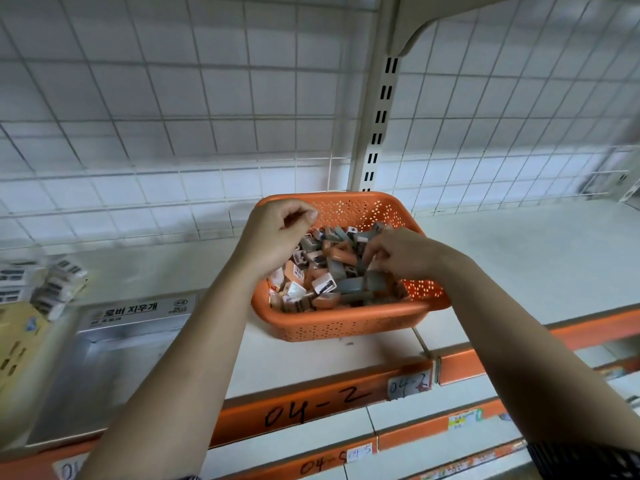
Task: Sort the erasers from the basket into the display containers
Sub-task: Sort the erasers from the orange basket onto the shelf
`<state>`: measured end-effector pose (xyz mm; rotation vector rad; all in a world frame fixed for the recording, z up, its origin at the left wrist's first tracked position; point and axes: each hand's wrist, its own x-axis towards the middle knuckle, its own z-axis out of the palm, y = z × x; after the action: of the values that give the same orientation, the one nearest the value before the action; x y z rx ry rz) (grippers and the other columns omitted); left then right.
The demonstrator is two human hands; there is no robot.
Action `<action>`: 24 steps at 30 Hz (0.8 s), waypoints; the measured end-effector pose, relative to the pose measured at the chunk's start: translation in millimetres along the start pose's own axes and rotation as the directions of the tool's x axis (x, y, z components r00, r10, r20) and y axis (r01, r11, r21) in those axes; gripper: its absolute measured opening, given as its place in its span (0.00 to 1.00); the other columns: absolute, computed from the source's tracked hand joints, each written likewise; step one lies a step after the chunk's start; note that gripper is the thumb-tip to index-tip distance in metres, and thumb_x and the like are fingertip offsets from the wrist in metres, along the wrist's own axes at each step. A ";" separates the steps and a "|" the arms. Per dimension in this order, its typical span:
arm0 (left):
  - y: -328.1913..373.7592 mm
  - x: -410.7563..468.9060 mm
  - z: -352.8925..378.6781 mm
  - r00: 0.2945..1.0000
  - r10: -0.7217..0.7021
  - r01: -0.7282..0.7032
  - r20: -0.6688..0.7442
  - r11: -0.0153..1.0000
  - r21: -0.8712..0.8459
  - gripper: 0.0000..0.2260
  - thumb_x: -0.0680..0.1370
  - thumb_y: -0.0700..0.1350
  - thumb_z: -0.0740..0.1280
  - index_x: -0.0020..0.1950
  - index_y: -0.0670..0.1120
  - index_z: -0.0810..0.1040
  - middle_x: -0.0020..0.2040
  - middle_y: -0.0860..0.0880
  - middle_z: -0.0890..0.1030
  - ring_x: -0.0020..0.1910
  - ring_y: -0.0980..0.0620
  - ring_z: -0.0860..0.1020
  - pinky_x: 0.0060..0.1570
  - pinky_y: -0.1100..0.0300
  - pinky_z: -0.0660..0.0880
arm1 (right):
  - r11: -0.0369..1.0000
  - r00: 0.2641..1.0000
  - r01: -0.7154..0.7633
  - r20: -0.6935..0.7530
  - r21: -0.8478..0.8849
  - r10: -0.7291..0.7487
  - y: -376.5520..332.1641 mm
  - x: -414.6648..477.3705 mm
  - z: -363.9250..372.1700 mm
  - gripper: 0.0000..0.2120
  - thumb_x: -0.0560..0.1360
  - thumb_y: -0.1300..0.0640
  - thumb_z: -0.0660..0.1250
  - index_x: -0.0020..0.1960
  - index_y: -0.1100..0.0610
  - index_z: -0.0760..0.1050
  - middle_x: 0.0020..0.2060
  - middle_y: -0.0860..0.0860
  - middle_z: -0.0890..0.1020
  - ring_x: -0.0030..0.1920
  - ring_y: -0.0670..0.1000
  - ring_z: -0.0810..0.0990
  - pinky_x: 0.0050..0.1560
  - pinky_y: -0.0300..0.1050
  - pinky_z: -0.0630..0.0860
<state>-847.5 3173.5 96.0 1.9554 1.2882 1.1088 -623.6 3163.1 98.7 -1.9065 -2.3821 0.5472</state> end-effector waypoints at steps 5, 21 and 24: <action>1.7 -1.4 0.0 1.000 -0.015 0.015 0.005 1.000 -0.010 0.08 0.80 0.47 0.65 0.57 0.49 0.82 0.51 0.57 0.82 0.51 0.65 0.77 0.45 0.78 0.67 | 0.992 0.996 -0.030 -0.080 0.119 0.040 0.0 2.7 -0.5 0.07 0.78 0.60 0.65 0.49 0.52 0.81 0.48 0.48 0.79 0.42 0.48 0.80 0.42 0.45 0.78; 18.9 -0.2 -28.1 0.749 -0.222 -0.097 0.625 0.895 0.435 0.05 0.78 0.44 0.69 0.42 0.48 0.82 0.38 0.52 0.84 0.38 0.54 0.82 0.42 0.61 0.78 | 0.614 0.892 0.145 -0.371 0.776 0.258 -16.5 -2.2 1.3 0.03 0.77 0.63 0.66 0.51 0.59 0.76 0.48 0.58 0.81 0.43 0.55 0.85 0.41 0.47 0.82; 20.2 1.2 -27.0 0.727 -0.249 -0.148 0.640 0.853 0.501 0.02 0.75 0.42 0.72 0.45 0.48 0.84 0.39 0.53 0.83 0.41 0.55 0.82 0.43 0.62 0.76 | 0.594 0.888 0.161 -0.378 0.788 0.261 -15.6 -2.4 2.5 0.03 0.77 0.63 0.66 0.51 0.60 0.76 0.48 0.58 0.81 0.43 0.54 0.85 0.35 0.39 0.79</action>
<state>-860.9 3166.7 126.2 2.3537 1.2546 -0.1052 -638.2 3157.3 101.4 -1.4311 -1.3717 0.8676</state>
